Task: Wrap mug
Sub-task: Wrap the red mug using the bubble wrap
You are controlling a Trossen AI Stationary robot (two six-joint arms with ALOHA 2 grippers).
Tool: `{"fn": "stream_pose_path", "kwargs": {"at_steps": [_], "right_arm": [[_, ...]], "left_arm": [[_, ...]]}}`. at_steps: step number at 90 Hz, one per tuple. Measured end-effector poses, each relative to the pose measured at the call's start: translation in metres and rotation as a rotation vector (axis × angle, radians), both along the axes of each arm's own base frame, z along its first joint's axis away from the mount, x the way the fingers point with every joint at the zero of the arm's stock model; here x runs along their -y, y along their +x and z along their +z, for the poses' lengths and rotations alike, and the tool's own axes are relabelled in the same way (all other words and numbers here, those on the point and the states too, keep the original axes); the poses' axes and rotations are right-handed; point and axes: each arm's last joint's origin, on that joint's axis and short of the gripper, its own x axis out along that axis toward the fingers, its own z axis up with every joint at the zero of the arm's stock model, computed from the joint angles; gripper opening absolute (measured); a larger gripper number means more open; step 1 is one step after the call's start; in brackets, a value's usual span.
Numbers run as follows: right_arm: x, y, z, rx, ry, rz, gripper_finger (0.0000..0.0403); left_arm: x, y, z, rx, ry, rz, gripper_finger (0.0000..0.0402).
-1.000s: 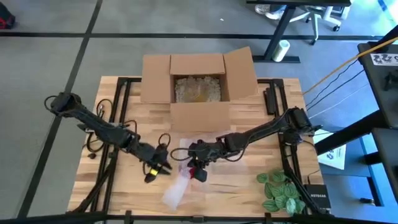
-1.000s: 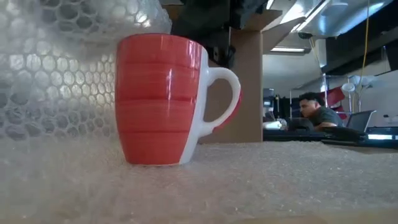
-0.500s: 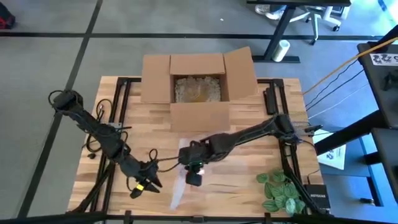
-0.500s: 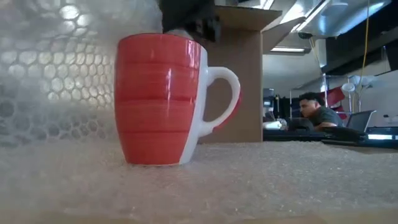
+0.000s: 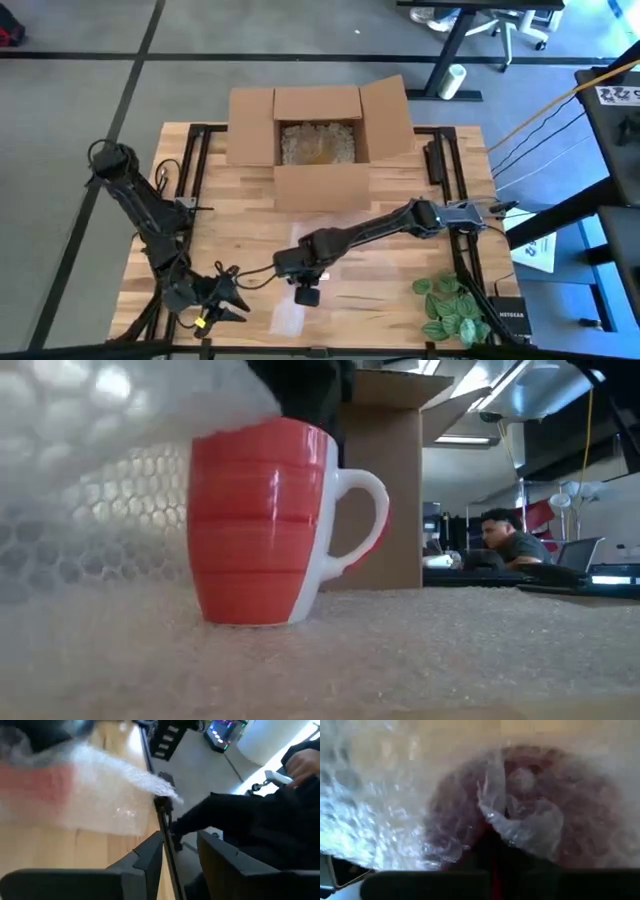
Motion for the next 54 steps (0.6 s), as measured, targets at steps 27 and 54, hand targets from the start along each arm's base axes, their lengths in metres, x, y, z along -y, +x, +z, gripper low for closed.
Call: {"fn": "stream_pose_path", "kwargs": {"at_steps": [27,54], "right_arm": [[-0.001,0.004,-0.003,0.025,0.017,0.025,0.0000],[0.002,0.010,-0.001,0.080,0.055,0.023,0.0000]], "left_arm": [[0.003,0.034,-0.030,0.002,0.030,0.033,0.0105],[0.002,0.064,-0.045,0.111,0.034,-0.026,0.0105]]}}
